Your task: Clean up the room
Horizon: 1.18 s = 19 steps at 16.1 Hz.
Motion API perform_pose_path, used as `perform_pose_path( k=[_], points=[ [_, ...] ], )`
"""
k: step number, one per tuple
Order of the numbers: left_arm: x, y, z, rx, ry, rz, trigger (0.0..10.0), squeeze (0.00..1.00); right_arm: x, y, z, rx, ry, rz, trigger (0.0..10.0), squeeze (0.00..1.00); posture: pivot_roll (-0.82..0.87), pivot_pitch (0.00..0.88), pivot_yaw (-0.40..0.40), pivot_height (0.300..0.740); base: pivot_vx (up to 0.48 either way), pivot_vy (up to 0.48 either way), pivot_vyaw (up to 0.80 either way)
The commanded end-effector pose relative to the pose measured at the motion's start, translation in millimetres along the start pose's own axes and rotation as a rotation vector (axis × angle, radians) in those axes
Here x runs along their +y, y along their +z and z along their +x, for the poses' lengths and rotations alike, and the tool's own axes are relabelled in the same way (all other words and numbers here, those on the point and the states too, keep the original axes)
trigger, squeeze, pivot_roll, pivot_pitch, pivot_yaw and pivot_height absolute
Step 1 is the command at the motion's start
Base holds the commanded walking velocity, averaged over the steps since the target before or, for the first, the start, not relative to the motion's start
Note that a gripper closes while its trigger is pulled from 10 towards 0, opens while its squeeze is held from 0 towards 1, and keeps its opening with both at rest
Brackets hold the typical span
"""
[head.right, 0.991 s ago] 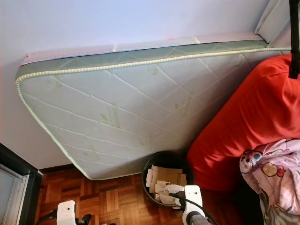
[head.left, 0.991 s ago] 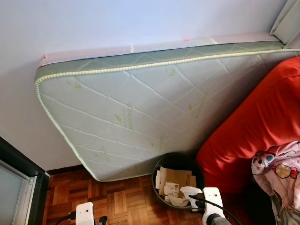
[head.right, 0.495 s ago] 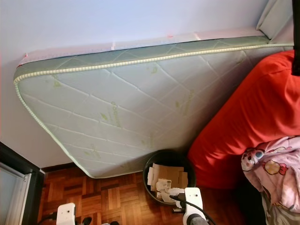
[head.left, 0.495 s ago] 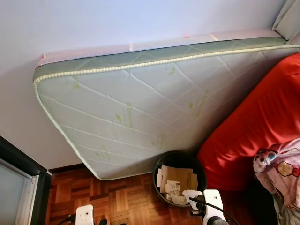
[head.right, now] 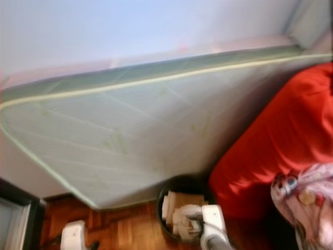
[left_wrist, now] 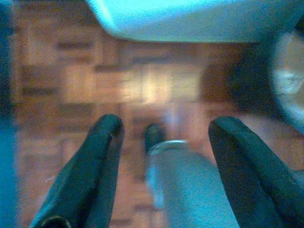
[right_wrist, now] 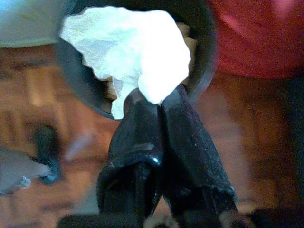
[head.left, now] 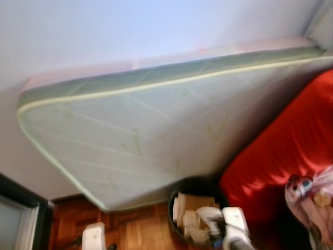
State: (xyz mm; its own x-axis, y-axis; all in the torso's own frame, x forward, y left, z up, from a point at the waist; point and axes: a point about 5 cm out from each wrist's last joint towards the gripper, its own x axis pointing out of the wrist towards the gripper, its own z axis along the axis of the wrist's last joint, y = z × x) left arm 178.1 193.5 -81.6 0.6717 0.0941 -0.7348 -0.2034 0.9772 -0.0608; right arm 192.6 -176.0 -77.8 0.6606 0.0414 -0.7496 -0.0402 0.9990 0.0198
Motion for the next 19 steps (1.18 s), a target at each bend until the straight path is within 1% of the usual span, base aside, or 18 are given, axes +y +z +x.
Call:
perform_pose_path(
  k=[1, 2, 4, 6, 8, 9, 11, 13, 16, 17, 19],
  points=[
    [12.1, -12.2, -4.4, 0.050, 0.031, 0.013, 10.0, 0.00, 6.9, 4.2, 1.8, -0.011, 0.014, 0.007, 10.0, 0.00, -0.02, 0.163, -0.020, 0.740, 0.300, 0.000, 0.00],
    [12.3, -11.1, -4.1, 0.046, 0.032, 0.011, 10.0, 0.00, 7.1, 4.3, 1.8, -0.012, 0.015, 0.007, 10.0, 0.00, -0.02, 0.165, -0.019, 0.740, 0.307, 0.000, 0.00],
    [10.7, -8.3, -3.3, 0.031, 0.021, 0.012, 10.0, 0.00, 7.5, 4.6, 1.9, -0.015, 0.022, 0.004, 10.0, 0.00, -0.02, 0.168, -0.019, 0.740, 0.000, 0.000, 0.00],
    [6.8, 0.8, -1.1, -0.015, 0.000, 0.016, 10.0, 0.00, 8.3, 6.4, 1.8, -0.035, 0.035, -0.002, 10.0, 0.00, -0.02, 0.172, -0.018, 0.740, 0.000, 0.000, 0.00],
    [0.8, 15.9, 2.2, -0.086, -0.024, 0.022, 10.0, 0.00, 10.5, 11.2, 1.5, -0.081, 0.074, -0.027, 10.0, 0.00, -0.02, 0.176, -0.018, 0.740, 0.000, 0.000, 0.00],
    [-2.5, 26.8, 4.0, -0.137, -0.031, 0.012, 10.0, 0.00, 11.7, 14.5, 1.0, -0.117, 0.093, -0.030, 10.0, 0.00, -0.02, 0.176, -0.017, 0.740, 0.000, 0.000, 0.00],
    [-5.1, 35.2, 5.0, -0.180, -0.035, 0.010, 10.0, 0.00, 12.3, 16.6, 0.3, -0.147, 0.102, -0.025, 10.0, 0.00, -0.02, 0.175, -0.017, 0.740, 0.000, 0.000, 0.00],
    [-7.8, 48.8, 4.8, -0.267, -0.040, -0.002, 10.0, 0.00, 12.7, 19.5, -1.0, -0.194, 0.118, -0.014, 10.0, 0.00, -0.01, 0.177, -0.019, 0.740, 0.000, 0.000, 0.00],
    [-9.7, 54.8, 1.7, -0.341, -0.061, 0.006, 10.0, 0.00, 13.1, 21.4, -2.5, -0.236, 0.126, -0.002, 10.0, 0.00, -0.02, 0.173, -0.016, 0.740, 0.000, 0.000, 0.00],
    [-12.0, 58.3, -1.3, -0.392, -0.078, 0.037, 10.0, 0.00, 13.3, 22.2, -3.2, -0.251, 0.133, -0.003, 10.0, 0.00, -0.01, 0.169, -0.016, 0.740, 0.000, 0.000, 0.00],
    [-13.0, 63.7, -4.3, -0.443, -0.089, 0.050, 10.0, 0.00, 13.2, 22.0, -4.1, -0.268, 0.129, 0.002, 10.0, 0.00, -0.02, 0.162, -0.017, 0.740, 0.000, 0.000, 0.00]
  ],
)
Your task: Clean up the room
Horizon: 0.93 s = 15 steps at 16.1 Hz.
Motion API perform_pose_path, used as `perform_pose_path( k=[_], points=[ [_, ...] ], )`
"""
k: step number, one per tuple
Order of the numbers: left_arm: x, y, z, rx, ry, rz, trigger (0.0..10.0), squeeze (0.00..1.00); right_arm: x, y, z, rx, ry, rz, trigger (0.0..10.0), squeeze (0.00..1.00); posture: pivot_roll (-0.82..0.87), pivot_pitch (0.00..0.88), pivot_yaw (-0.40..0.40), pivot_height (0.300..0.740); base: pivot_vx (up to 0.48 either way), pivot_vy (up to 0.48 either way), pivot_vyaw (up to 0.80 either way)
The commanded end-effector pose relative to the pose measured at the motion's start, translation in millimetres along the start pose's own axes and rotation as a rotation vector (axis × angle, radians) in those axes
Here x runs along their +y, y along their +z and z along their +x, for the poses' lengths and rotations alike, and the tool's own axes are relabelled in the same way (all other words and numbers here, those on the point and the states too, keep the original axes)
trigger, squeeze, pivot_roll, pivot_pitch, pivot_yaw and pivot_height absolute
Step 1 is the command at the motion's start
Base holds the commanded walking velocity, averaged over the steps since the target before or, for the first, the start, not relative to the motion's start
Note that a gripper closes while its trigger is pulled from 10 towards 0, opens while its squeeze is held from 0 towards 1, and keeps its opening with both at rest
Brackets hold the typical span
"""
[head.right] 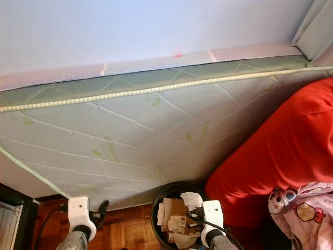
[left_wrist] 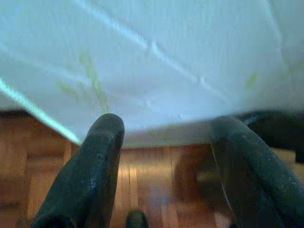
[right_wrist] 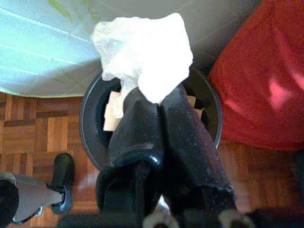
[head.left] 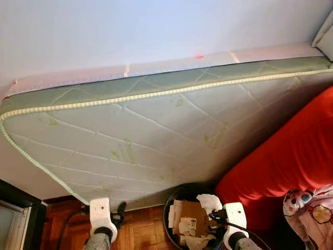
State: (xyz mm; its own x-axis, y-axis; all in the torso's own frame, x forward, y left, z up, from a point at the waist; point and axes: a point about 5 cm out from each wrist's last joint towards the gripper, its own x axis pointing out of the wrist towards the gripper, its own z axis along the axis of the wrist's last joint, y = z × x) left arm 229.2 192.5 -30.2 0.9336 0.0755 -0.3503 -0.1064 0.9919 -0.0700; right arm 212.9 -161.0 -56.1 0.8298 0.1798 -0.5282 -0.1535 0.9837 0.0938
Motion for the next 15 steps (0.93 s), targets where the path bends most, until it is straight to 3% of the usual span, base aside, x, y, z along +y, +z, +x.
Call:
perform_pose_path(
  k=[1, 4, 7, 15],
  points=[
    [0.6, -2.4, -3.9, -0.008, -0.010, 0.014, 10.0, 0.00, -1.2, -6.8, -4.8, 0.001, -0.012, 0.023, 10.0, 0.00, -0.02, 0.158, -0.017, 0.740, 0.000, 0.000, 0.00],
    [-2.2, 10.9, -4.0, -0.093, -0.051, 0.066, 10.0, 0.00, 0.1, -3.6, -6.2, -0.053, 0.015, 0.026, 10.0, 0.00, -0.02, 0.138, -0.020, 0.740, 0.000, 0.000, 0.00],
    [-7.0, 19.5, -3.9, -0.144, -0.034, 0.058, 10.0, 0.00, -1.4, -3.8, -8.1, -0.076, -0.002, 0.044, 10.0, 0.00, -0.02, 0.121, -0.024, 0.740, 0.000, 0.000, 0.00],
    [-13.7, 27.2, -4.7, -0.172, -0.053, 0.091, 10.0, 0.00, -2.3, -0.6, -9.6, -0.144, -0.038, 0.124, 10.0, 0.00, 0.00, 0.166, -0.020, 0.740, 0.000, 0.000, 0.00]
  ],
)
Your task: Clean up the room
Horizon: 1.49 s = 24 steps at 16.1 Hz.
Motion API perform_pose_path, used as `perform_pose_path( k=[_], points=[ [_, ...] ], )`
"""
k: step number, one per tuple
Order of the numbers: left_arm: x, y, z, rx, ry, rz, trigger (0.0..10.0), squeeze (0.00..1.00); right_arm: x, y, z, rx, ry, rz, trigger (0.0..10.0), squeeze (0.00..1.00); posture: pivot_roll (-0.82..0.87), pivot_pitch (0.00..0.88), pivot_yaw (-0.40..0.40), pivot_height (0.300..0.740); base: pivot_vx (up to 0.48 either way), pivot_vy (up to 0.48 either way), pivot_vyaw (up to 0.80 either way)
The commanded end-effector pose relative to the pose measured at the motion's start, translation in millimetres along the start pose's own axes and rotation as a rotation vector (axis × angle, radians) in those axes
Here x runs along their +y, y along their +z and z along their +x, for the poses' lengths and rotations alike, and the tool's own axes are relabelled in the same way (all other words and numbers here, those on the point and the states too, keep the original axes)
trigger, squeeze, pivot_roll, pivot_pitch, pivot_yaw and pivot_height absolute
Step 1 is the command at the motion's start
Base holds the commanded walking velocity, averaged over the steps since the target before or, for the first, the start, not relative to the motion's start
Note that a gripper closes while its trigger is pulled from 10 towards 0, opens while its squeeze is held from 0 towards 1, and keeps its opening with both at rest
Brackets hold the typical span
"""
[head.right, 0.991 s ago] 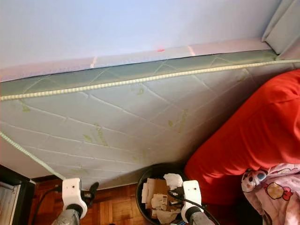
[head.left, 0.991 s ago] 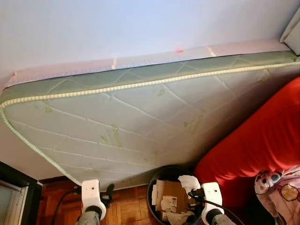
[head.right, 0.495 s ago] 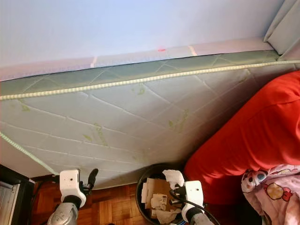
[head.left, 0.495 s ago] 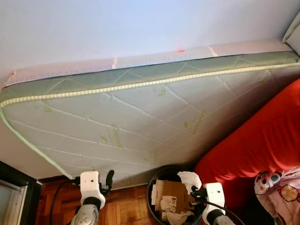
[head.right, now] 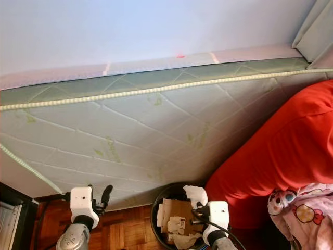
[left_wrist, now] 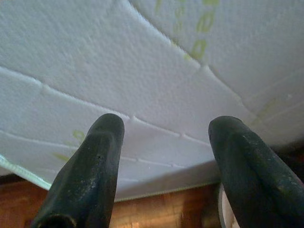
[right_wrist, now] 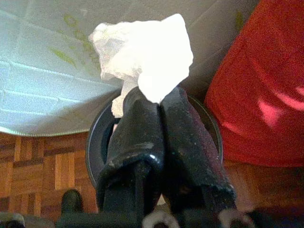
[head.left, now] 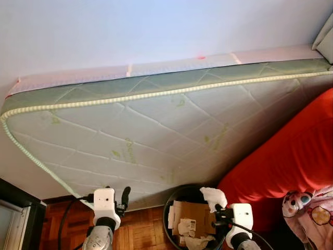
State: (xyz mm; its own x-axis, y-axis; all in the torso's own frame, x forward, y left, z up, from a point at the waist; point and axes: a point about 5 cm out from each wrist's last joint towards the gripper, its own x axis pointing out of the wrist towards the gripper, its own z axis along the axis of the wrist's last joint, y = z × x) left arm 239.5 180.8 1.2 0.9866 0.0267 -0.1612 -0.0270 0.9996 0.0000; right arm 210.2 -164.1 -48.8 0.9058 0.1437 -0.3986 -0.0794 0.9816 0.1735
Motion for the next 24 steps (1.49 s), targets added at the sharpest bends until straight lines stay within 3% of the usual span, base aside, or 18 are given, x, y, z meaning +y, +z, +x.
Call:
perform_pose_path(
  k=[1, 10, 12, 13, 14, 15, 18, 24],
  points=[
    [0.9, -4.2, -4.1, 0.022, 0.006, 0.004, 10.0, 0.00, -0.9, -3.9, -3.8, -0.004, -0.013, 0.027, 10.0, 0.00, 0.00, 0.166, -0.020, 0.740, 0.000, 0.000, 0.00],
    [-2.9, -0.8, -7.5, 0.009, 0.002, 0.009, 10.0, 0.00, 0.5, 2.7, -1.3, -0.043, 0.034, 0.025, 10.0, 0.00, 0.00, 0.187, -0.021, 0.740, 0.000, 0.000, 0.00],
    [-2.6, 1.1, -7.0, 0.006, 0.001, 0.011, 10.0, 0.00, 0.3, 7.7, -1.3, -0.082, 0.033, -0.029, 10.0, 0.00, 0.00, 0.187, -0.021, 0.740, 0.000, 0.000, 0.00],
    [-2.3, 1.2, -6.9, 0.005, 0.001, 0.011, 10.0, 0.00, 4.9, 33.4, 8.9, -0.210, 0.061, -0.060, 10.0, 0.00, 0.00, 0.186, -0.021, 0.740, 0.000, 0.000, 0.00],
    [-2.3, 1.2, -6.9, 0.004, 0.002, 0.012, 10.0, 0.00, 16.7, 84.4, 18.6, -0.449, 0.110, -0.103, 10.0, 0.00, 0.00, 0.185, -0.022, 0.740, 0.000, 0.000, 0.00],
    [-2.2, 1.4, -6.7, 0.004, 0.003, 0.013, 10.0, 0.00, 19.5, 91.0, 17.2, -0.479, 0.117, -0.108, 10.0, 0.00, 0.00, 0.185, -0.023, 0.740, 0.000, 0.000, 0.00],
    [-1.3, 2.1, -7.1, 0.003, 0.005, 0.014, 10.0, 0.00, 19.2, 92.1, 7.6, -0.508, 0.099, -0.093, 10.0, 0.00, 0.00, 0.187, -0.022, 0.740, 0.000, 0.000, 0.00],
    [-1.0, 4.2, -5.3, -0.002, 0.005, 0.013, 10.0, 0.00, 11.3, 68.4, 5.3, -0.337, 0.049, -0.082, 10.0, 0.00, 0.00, 0.189, -0.022, 0.740, 0.000, 0.000, 0.00]
  ],
)
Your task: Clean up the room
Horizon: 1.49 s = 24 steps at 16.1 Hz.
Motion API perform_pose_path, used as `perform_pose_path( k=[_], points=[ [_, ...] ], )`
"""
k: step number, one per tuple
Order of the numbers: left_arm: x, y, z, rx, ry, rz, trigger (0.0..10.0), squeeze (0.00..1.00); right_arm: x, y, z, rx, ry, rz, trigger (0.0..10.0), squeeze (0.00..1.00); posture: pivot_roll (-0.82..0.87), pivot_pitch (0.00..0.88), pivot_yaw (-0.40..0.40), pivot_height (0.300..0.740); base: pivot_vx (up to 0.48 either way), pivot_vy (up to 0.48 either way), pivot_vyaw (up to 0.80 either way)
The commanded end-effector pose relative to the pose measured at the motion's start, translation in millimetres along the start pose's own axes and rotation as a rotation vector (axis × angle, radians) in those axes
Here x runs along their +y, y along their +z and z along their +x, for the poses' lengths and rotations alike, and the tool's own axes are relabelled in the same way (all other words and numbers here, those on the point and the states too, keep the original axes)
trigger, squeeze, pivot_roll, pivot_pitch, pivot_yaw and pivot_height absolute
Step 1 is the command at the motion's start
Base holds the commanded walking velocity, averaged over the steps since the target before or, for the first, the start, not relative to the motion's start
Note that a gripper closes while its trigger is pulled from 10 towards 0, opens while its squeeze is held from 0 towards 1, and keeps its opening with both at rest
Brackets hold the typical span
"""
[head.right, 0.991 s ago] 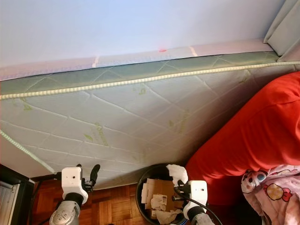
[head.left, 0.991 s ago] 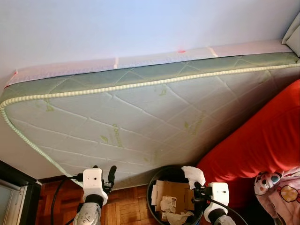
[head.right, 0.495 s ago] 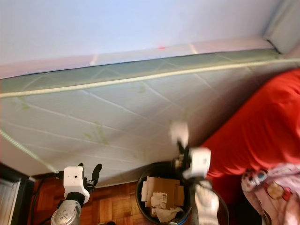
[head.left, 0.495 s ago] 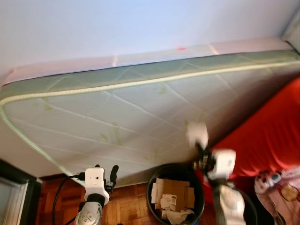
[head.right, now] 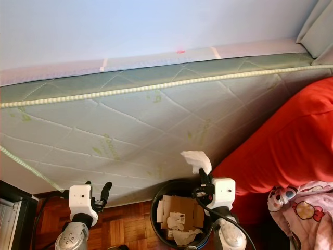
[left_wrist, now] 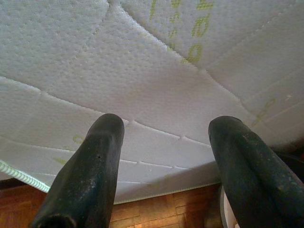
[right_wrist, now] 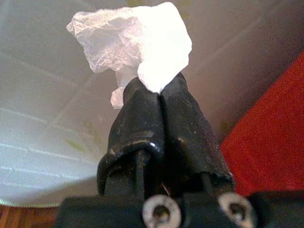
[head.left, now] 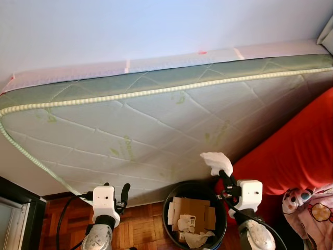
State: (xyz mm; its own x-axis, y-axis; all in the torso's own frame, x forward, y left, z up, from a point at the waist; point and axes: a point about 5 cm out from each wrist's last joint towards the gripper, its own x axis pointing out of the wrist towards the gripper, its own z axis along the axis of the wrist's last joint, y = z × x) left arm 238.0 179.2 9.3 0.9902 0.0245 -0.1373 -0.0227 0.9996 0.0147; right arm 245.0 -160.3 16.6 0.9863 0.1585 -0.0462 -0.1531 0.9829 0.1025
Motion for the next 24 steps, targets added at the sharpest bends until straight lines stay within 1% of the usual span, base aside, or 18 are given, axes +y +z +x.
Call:
perform_pose_path(
  k=[1, 2, 3, 5, 7, 8, 9, 13, 16, 19, 20, 24],
  points=[
    [1.1, -4.1, -2.7, 0.025, 0.008, -0.001, 10.0, 0.00, 1.4, -5.9, -0.7, 0.046, 0.001, 0.001, 10.0, 0.00, 0.00, 0.189, -0.022, 0.740, 0.000, 0.000, 0.00],
    [1.5, -4.5, -2.9, 0.027, 0.008, 0.000, 10.0, 0.00, 2.9, -10.4, 0.1, 0.094, 0.000, -0.014, 10.0, 0.00, 0.00, 0.190, -0.022, 0.740, 0.000, 0.000, 0.00],
    [1.6, -4.6, -3.1, 0.027, 0.009, 0.000, 10.0, 0.00, 3.3, -12.8, 0.1, 0.114, -0.003, -0.017, 10.0, 0.00, 0.00, 0.190, -0.022, 0.740, 0.000, 0.000, 0.00],
    [1.9, -4.8, -3.9, 0.028, 0.010, 0.000, 10.0, 0.00, 4.8, -15.1, -1.4, 0.117, 0.002, -0.021, 10.0, 0.00, 0.00, 0.195, -0.020, 0.715, 0.000, 0.000, 0.00],
    [1.9, -5.5, -4.4, 0.030, 0.009, 0.000, 10.0, 0.00, 5.6, -16.0, -1.9, 0.118, 0.004, -0.022, 10.0, 0.00, 0.00, 0.196, -0.021, 0.700, 0.000, 0.000, 0.00],
    [2.2, -5.8, -4.7, 0.031, 0.009, 0.000, 10.0, 0.00, 5.5, -15.8, -2.3, 0.112, -0.003, -0.019, 10.0, 0.00, 0.00, 0.196, -0.023, 0.700, 0.000, 0.000, 0.00],
    [2.6, -5.7, -4.8, 0.030, 0.016, -0.002, 10.0, 0.00, 4.1, -18.5, -2.8, 0.131, -0.017, -0.028, 10.0, 0.00, 0.00, 0.196, -0.024, 0.700, 0.000, 0.000, 0.00],
    [4.8, -7.0, -6.2, 0.035, 0.021, 0.000, 10.0, 0.00, 5.7, -21.3, -1.6, 0.147, -0.011, -0.029, 10.0, 0.00, 0.00, 0.196, -0.023, 0.700, 0.000, 0.000, 0.00],
    [5.7, -6.1, -5.5, 0.033, 0.022, 0.000, 10.0, 0.00, 8.3, -26.0, 0.6, 0.194, -0.002, -0.046, 10.0, 0.00, 0.01, 0.192, -0.020, 0.700, 0.000, 0.000, 0.00],
    [4.0, -6.0, -4.9, 0.033, 0.019, -0.001, 10.0, 0.00, 9.9, -27.3, 1.7, 0.194, 0.007, -0.041, 10.0, 0.00, 0.01, 0.194, -0.022, 0.665, 0.000, 0.000, 0.00],
    [4.0, -6.1, -5.1, 0.034, 0.020, -0.001, 10.0, 0.00, 10.1, -26.4, 1.6, 0.180, 0.009, -0.035, 10.0, 0.00, 0.01, 0.194, -0.022, 0.665, 0.000, 0.000, 0.00],
    [2.6, -6.8, -6.0, 0.037, 0.022, -0.004, 10.0, 0.00, 7.6, -30.5, 0.8, 0.206, 0.006, -0.041, 10.0, 0.00, 0.01, 0.196, -0.026, 0.665, 0.000, 0.000, 0.00]
  ],
)
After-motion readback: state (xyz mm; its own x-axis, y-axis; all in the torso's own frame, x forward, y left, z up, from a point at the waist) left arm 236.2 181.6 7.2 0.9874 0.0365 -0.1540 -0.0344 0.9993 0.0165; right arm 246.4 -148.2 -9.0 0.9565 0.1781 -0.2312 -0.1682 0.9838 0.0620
